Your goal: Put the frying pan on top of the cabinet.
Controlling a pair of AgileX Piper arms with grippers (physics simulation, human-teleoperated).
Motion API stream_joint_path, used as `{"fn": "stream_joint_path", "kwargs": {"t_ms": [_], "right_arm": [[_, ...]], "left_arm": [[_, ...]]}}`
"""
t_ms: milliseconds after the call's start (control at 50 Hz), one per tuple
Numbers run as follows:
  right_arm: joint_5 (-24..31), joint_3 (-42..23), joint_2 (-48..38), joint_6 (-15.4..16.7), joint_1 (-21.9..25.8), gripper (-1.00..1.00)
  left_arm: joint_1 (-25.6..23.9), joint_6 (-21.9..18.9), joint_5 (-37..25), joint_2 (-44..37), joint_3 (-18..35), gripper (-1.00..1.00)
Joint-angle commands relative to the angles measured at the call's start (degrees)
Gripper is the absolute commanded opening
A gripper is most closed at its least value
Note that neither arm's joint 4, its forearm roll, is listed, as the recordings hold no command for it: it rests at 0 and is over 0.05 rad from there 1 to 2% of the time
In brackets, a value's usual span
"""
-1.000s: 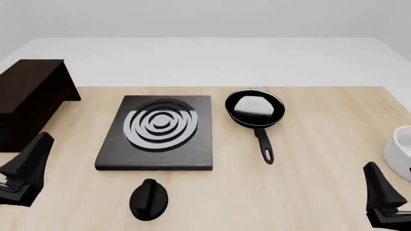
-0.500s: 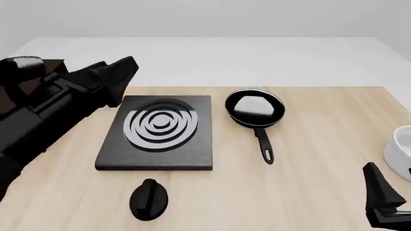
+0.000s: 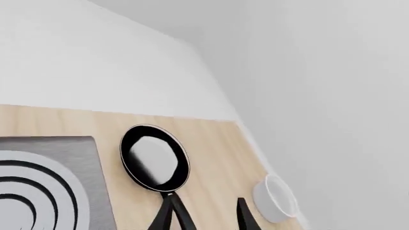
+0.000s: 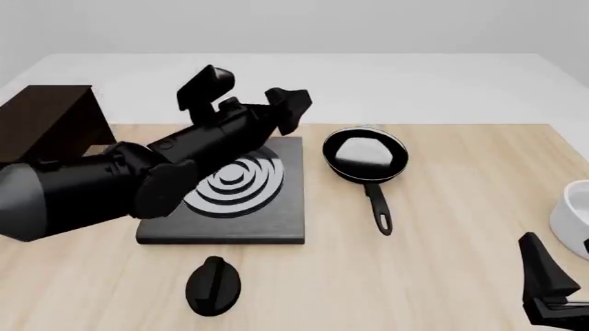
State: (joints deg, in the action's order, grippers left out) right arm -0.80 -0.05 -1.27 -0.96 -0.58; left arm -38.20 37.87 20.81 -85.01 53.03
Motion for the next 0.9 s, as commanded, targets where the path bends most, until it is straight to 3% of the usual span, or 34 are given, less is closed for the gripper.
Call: {"fn": "stream_joint_path", "kwargs": {"t_ms": [20,340,480,900], "right_arm": [[-0.2,0.0,-0.4,-0.2,0.0,1.00],[-0.5,0.0,-0.6,-0.9,-0.3,1.00],[-0.3,0.0,-0.2,-1.4,-0.4,1.00],[-0.9,0.0,-0.6,-2.2,-0.6,1.00]], "left_arm": [[0.4,4.7,0.3,-10.1,5.2,1.00],[0.8,7.1,-1.1,-17.1,10.5,1.00],[0.5,6.8,0.0,-19.3,11.0,1.00],[-1.6,11.6,0.3,-26.6,13.6,1.00]]}}
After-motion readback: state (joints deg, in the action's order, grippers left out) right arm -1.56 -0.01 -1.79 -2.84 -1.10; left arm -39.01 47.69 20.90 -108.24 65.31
